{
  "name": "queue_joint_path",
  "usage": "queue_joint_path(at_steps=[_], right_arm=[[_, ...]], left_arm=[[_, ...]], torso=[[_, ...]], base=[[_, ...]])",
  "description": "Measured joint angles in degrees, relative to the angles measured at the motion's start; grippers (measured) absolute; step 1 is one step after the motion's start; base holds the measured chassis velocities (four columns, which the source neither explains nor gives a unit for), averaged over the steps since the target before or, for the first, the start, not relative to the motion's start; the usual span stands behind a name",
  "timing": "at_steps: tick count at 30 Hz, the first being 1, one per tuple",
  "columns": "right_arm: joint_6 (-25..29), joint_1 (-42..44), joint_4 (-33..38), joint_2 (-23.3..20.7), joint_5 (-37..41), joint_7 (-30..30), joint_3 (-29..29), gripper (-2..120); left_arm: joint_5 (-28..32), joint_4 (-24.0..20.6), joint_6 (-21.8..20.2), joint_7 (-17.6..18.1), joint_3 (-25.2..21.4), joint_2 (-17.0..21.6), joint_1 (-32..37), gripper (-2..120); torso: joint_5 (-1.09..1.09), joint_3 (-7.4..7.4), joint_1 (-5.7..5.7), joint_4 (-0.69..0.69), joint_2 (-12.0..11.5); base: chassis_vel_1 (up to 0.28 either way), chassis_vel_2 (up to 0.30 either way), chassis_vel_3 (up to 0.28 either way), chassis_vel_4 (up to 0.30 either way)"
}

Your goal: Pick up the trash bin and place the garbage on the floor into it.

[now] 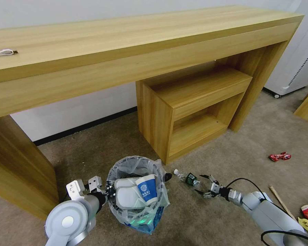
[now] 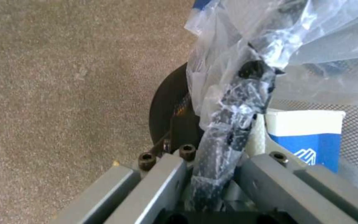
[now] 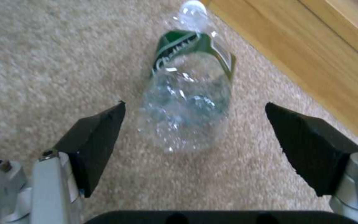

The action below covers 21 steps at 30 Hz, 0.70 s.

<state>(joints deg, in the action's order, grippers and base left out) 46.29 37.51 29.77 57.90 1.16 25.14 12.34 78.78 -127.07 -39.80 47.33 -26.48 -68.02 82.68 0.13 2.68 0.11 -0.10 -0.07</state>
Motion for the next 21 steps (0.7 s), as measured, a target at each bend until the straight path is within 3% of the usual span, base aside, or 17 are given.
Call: queue_joint_path(at_steps=[21], right_arm=[[0.0, -0.93, -1.16, 1.33, 0.74, -1.6, 0.53, 87]], left_arm=[[-0.41, -0.43, -0.01, -0.08, -0.25, -0.49, 0.39, 0]], torso=[[0.01, 0.0, 0.0, 0.0, 0.0]], base=[[0.0, 0.0, 0.0, 0.0]])
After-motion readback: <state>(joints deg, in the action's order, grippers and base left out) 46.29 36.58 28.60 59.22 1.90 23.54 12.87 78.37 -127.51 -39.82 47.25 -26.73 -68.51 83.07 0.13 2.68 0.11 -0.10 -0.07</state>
